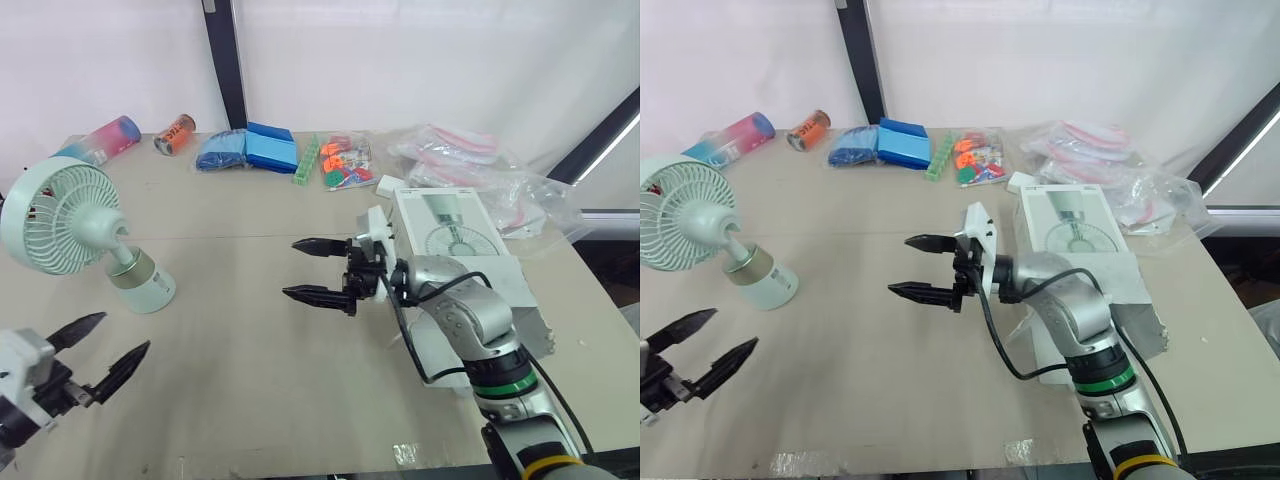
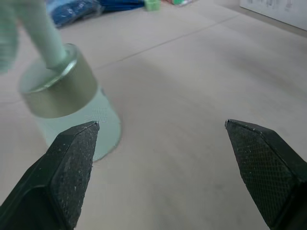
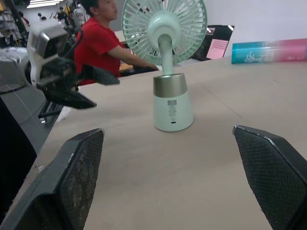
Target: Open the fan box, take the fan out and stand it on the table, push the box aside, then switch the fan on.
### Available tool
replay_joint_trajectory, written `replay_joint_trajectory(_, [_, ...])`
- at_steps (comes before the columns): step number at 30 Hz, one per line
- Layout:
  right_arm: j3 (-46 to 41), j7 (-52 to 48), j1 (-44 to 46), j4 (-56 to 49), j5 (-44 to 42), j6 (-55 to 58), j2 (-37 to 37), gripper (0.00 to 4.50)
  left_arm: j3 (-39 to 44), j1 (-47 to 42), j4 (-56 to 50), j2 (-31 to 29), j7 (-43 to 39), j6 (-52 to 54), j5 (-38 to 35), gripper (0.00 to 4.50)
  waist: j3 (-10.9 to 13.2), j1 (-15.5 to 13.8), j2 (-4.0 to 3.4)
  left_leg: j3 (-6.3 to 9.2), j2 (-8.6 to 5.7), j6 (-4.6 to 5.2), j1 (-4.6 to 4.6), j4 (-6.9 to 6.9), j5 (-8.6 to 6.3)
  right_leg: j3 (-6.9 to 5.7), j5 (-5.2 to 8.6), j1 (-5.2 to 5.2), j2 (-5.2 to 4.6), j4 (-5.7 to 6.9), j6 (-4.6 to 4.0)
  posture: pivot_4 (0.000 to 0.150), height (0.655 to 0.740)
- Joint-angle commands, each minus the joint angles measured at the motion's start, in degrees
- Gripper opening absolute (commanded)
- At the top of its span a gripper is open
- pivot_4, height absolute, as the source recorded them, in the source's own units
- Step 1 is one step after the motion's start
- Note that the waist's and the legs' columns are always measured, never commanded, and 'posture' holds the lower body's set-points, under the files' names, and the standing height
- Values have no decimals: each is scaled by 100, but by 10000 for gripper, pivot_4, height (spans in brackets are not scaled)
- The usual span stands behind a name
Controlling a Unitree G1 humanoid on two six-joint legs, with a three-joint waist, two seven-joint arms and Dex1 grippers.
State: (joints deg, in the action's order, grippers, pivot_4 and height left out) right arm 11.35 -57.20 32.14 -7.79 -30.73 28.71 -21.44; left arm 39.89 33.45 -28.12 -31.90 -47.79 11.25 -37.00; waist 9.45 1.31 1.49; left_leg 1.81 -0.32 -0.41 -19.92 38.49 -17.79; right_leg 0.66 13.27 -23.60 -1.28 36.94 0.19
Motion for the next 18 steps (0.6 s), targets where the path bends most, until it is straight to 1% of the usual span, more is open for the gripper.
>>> replay_joint_trajectory(1, [-83,28,268,56,69,-169,100,43925,326,168,-178,99,79,-25,-180,45000,0,0,1,-1,0,0,0,0,0,0,0,0,0,0,0,1500,7400])
replay_joint_trajectory(5, [-133,247,530,152,159,-120,271,43925,514,133,-76,99,394,12,-76,45000,0,1,0,1,2,-2,0,-2,-1,-3,0,-3,0,0,-4,1500,7400])
replay_joint_trajectory(8, [-152,296,629,153,154,-108,343,43925,642,-22,11,16,443,19,-221,45000,-1,1,2,2,2,-2,0,-2,0,-4,-1,-3,1,1,-7,1500,7400])
replay_joint_trajectory(11, [-124,353,689,200,213,-144,407,43925,912,-341,129,-87,656,70,-408,45000,-2,-2,4,4,2,-2,-1,-2,-1,-6,-2,-2,0,0,-8,1500,7400])
replay_joint_trajectory(18, [-103,406,662,188,308,-142,449,43925,1156,-802,326,-173,1041,75,-468,45000,-2,3,4,1,3,-5,-1,-3,-2,-7,-5,-5,-2,1,-13,1500,7400])
